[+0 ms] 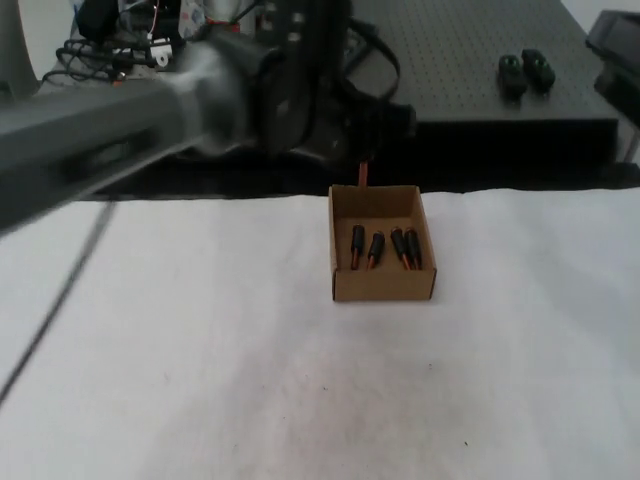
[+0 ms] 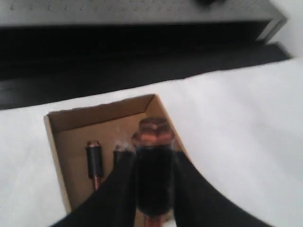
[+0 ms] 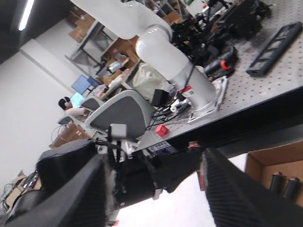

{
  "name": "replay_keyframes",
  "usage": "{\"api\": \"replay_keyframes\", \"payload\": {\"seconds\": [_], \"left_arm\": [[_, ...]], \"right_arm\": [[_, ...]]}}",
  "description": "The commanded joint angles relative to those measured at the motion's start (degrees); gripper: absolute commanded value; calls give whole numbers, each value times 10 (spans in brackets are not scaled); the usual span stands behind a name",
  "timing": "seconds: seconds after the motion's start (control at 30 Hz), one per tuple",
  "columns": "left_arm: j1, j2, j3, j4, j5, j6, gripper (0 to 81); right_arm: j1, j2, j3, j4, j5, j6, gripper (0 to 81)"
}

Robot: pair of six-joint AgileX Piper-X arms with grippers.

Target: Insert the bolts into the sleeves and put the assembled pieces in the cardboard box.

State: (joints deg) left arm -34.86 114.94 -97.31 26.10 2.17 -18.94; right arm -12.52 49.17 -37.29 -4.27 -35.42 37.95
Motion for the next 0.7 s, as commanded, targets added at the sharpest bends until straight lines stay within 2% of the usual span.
{"api": "replay_keyframes", "payload": {"seconds": [0.0,0.2,0.5,0.57,0.67], "left_arm": [[2,46,-64,51,-11,19,6],[2,194,-239,171,-29,55,6],[5,228,-266,192,-50,91,1],[8,228,-266,192,-50,91,53],[10,228,-266,193,-50,91,195]], "right_arm": [[-3,-4,-4,21,9,-36,438],[-3,3,-4,43,14,-59,438],[-3,22,-4,38,14,-57,438],[-3,25,-4,38,14,-56,438],[-3,31,-4,34,14,-54,438]]}}
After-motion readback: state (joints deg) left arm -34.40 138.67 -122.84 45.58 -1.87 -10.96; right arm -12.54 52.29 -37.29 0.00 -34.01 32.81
